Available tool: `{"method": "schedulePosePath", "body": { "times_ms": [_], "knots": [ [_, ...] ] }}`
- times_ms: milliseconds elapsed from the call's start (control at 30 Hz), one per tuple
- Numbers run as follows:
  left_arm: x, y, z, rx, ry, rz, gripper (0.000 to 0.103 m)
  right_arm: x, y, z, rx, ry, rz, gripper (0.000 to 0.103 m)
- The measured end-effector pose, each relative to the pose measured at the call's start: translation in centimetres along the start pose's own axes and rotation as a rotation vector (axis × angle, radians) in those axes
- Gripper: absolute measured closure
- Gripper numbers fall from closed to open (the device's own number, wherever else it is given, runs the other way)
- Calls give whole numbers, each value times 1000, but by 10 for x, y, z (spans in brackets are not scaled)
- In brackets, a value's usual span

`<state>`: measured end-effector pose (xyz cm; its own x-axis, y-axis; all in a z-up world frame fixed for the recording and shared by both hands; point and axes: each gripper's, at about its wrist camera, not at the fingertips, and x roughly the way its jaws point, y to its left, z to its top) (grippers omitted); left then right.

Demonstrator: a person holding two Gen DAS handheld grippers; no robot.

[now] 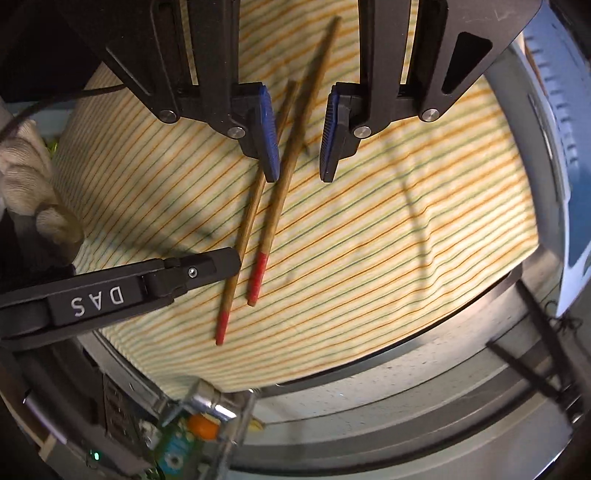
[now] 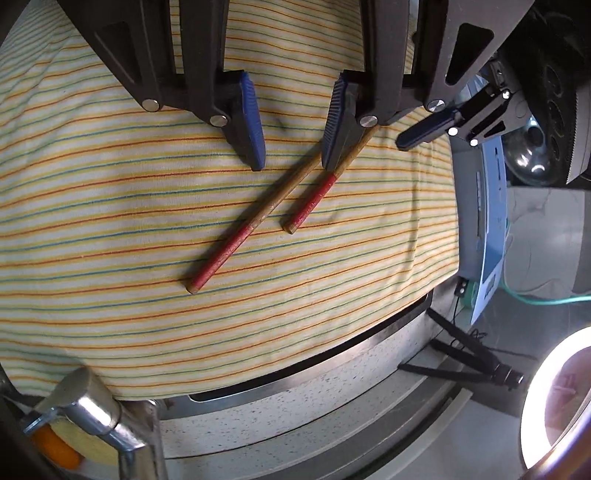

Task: Organize utensils
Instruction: 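Close the left tool on one chopstick while the right tool grips the other chopstick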

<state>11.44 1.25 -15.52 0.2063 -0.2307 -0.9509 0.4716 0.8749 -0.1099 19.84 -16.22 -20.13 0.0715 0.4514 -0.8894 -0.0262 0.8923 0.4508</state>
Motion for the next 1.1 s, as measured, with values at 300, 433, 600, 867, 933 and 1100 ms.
{"method": "schedulePosePath", "body": {
  "times_ms": [300, 433, 600, 867, 933, 1100],
  "knots": [
    [18, -5, 14, 84, 12, 21, 87, 9, 13, 5, 88, -45, -72, 75],
    [17, 3, 13, 64, -5, 19, 94, 13, 26, 8, 42, -54, -149, 75],
    [12, 23, 6, -11, -34, -4, 97, 20, 41, 10, -52, -76, -230, 83],
    [8, 31, -2, -53, -43, -15, 97, 23, 46, 5, -122, -73, -184, 86],
    [8, 27, 0, -41, -52, -1, 97, 21, 42, 5, -112, -80, -150, 87],
    [9, 44, -2, -199, -80, -79, 97, 14, 26, -1, -61, -105, -72, 96]
  ]
}}
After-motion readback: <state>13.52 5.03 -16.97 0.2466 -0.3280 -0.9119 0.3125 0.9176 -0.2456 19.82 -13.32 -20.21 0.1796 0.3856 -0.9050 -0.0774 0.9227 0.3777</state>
